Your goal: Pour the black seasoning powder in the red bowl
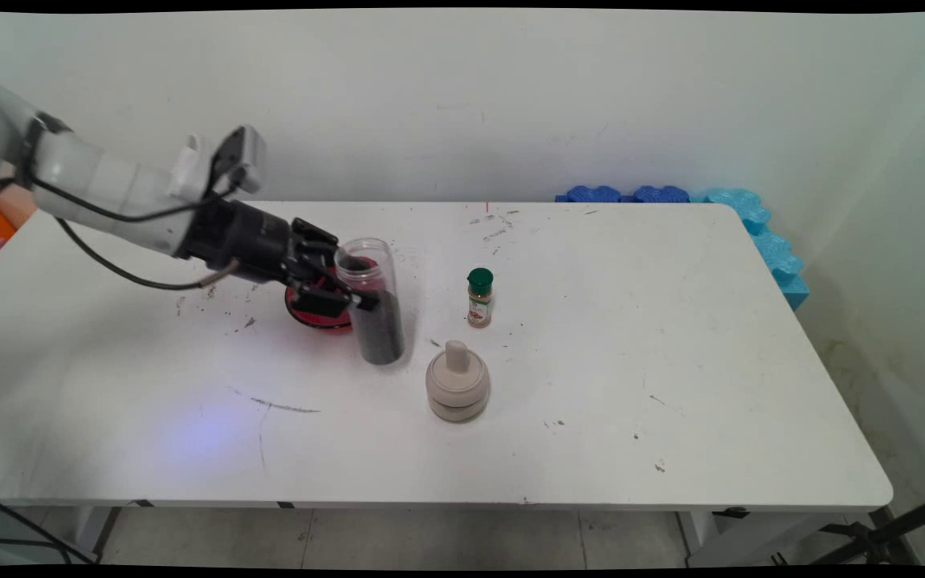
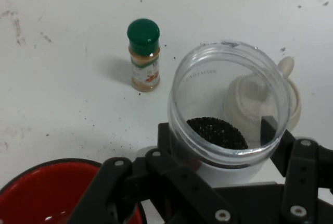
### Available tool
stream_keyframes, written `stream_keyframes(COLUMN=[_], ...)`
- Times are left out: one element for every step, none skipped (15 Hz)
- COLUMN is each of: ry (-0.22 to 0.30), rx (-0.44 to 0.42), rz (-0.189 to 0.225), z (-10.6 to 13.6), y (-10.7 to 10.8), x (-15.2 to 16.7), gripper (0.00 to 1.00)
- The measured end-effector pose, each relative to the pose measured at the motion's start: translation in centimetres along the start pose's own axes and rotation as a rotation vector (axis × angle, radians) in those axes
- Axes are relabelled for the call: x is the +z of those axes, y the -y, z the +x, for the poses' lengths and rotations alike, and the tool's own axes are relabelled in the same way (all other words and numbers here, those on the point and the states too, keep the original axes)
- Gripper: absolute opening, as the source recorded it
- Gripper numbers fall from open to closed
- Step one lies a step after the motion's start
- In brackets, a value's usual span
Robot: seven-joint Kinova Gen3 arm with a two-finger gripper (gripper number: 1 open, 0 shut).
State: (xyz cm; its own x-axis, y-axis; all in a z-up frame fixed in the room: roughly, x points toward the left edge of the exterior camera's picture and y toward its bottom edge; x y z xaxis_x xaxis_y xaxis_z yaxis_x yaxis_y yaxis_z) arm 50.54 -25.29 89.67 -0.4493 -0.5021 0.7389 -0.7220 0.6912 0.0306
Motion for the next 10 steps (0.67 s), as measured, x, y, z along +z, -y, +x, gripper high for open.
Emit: stream_keyframes(ry=[-0.002,-0.002,-0.003,-0.003,-0.004,-0.006,-0.008,-0.010,-0.013,-0.016], rx=[0.003,0.009,0.014,0.020,0.025,0.029,0.032,0.033,0.033,0.033], rz=[-0.007,-0.017,-0.024,-0.032,-0.040,-0.047,-0.052,-0.058,-0.063,-0.068], z=[0.2,0.5,0.7,1.0,1.3,1.7,2.1,2.5,3.0,3.5], y=[0.0,0.0,0.1,0.2,0.3,0.5,0.6,0.7,0.9,1.1], x=[-0.9,-2.0,-2.9,-4.0,-5.0,-6.0,-6.8,-7.7,-8.5,-9.2], gripper=[0.00,0.00,0.00,0.00,0.00,0.00,0.00,0.00,0.00,0.00])
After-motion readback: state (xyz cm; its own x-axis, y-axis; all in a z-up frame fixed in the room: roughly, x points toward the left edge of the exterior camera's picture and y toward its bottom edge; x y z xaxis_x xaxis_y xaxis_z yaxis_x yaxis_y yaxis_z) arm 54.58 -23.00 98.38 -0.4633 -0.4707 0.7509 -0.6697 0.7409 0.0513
